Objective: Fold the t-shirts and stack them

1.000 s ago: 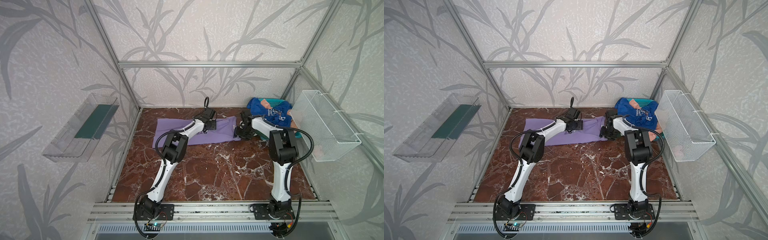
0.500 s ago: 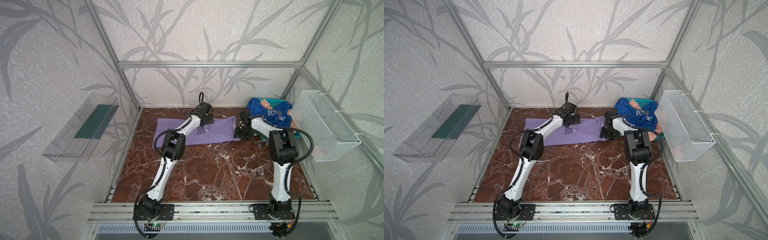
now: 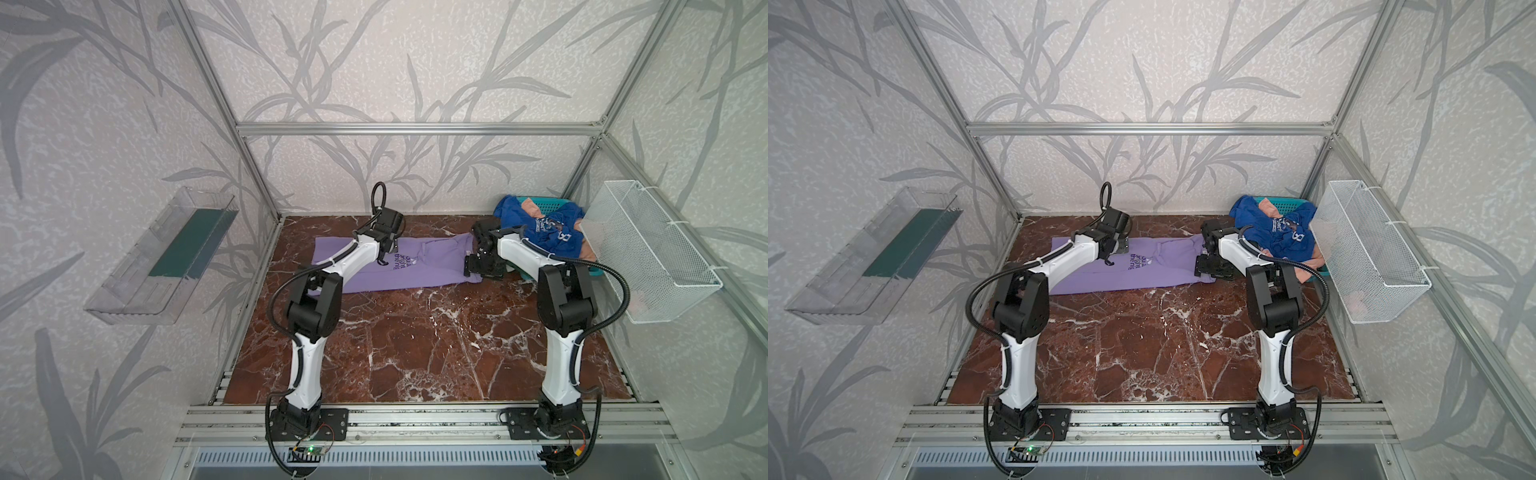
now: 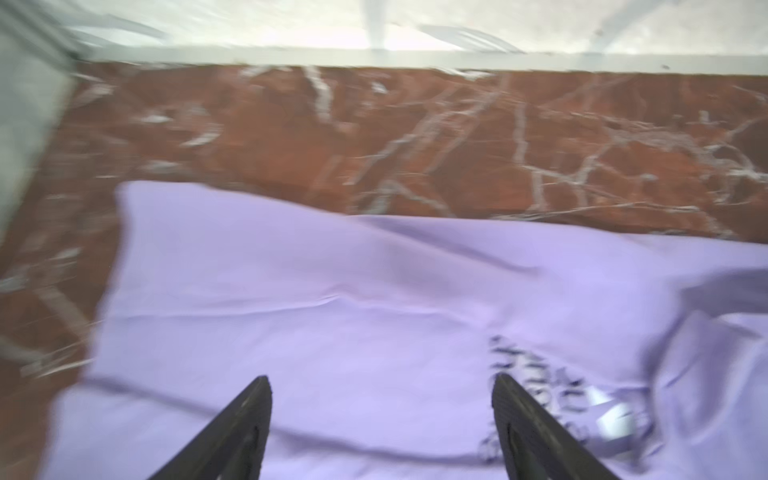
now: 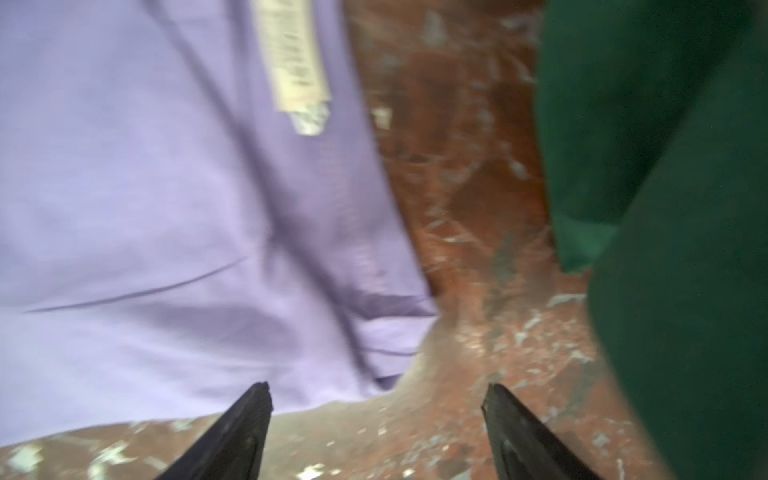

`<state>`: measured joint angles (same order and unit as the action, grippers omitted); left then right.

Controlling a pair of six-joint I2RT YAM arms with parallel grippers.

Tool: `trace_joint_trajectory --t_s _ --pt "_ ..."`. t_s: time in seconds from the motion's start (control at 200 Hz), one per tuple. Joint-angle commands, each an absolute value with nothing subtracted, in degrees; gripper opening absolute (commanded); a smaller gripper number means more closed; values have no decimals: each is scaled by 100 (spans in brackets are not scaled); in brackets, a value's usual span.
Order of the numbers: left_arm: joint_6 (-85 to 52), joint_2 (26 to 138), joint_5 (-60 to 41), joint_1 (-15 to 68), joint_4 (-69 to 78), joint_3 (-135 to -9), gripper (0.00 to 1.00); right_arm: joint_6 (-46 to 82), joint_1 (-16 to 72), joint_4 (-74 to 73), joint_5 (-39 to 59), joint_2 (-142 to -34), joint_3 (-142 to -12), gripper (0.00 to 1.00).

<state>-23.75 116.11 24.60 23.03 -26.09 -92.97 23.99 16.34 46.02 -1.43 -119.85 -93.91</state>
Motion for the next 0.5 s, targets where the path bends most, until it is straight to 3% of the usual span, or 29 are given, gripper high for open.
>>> trace_joint_trajectory --t_s 0.0,0.16,0.495 --pt "-2624 10888 3088 1979 -2330 -8343 84 2438 1967 4765 24 -11942 -9872 81" --pt "-2960 10484 2817 1493 -2269 -7339 85 2555 2338 4956 92 -12609 -10694 81" --pt "-3225 10747 2229 841 -2049 -6788 86 2733 2444 5534 -475 -13826 -12082 79"
